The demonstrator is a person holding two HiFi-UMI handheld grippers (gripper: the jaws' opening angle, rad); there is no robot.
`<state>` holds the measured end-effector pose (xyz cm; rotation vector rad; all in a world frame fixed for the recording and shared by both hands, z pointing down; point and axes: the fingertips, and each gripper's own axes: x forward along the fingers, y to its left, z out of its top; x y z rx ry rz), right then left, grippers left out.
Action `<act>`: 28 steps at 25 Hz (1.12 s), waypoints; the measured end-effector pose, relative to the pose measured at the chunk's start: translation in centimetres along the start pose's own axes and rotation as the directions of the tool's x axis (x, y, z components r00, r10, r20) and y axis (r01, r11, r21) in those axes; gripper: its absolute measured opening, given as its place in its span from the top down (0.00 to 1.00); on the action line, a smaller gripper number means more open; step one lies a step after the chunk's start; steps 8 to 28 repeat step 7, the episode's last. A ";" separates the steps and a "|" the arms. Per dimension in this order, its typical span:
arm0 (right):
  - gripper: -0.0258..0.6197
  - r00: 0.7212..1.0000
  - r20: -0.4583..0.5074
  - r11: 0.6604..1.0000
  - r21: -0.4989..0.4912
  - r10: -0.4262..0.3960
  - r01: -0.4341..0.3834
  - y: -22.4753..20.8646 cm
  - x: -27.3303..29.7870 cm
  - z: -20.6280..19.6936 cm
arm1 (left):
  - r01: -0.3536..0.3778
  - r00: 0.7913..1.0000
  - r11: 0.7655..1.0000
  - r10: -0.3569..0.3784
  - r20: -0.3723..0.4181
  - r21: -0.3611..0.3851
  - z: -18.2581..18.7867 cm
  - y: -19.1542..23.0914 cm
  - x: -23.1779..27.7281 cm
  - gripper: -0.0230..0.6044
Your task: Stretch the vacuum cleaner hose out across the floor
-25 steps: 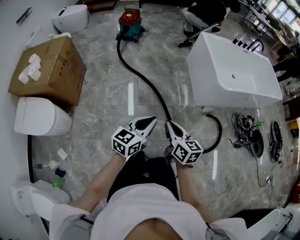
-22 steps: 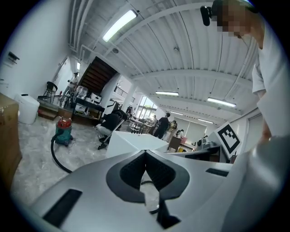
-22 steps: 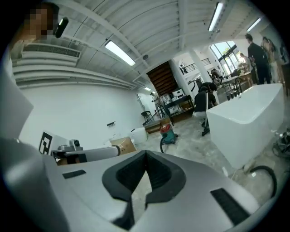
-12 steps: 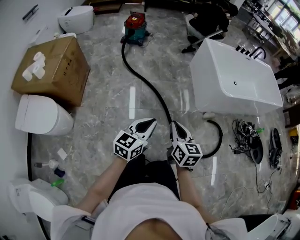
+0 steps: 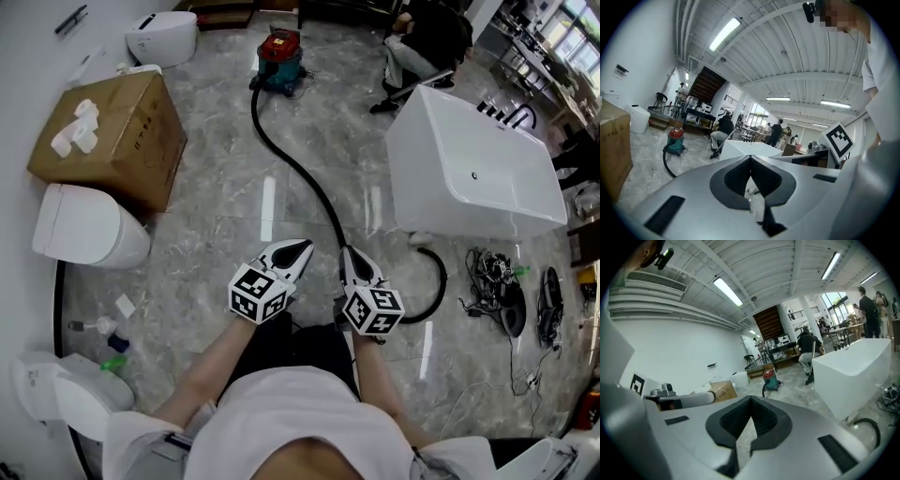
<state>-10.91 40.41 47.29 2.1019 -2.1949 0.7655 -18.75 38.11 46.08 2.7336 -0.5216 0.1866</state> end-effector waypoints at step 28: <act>0.94 1.000 -0.012 1.000 0.004 0.016 -0.016 1.0 0.5 -0.7 | -0.020 1.000 1.000 0.020 -0.002 -0.012 -0.6 0.7 -1.1 0.95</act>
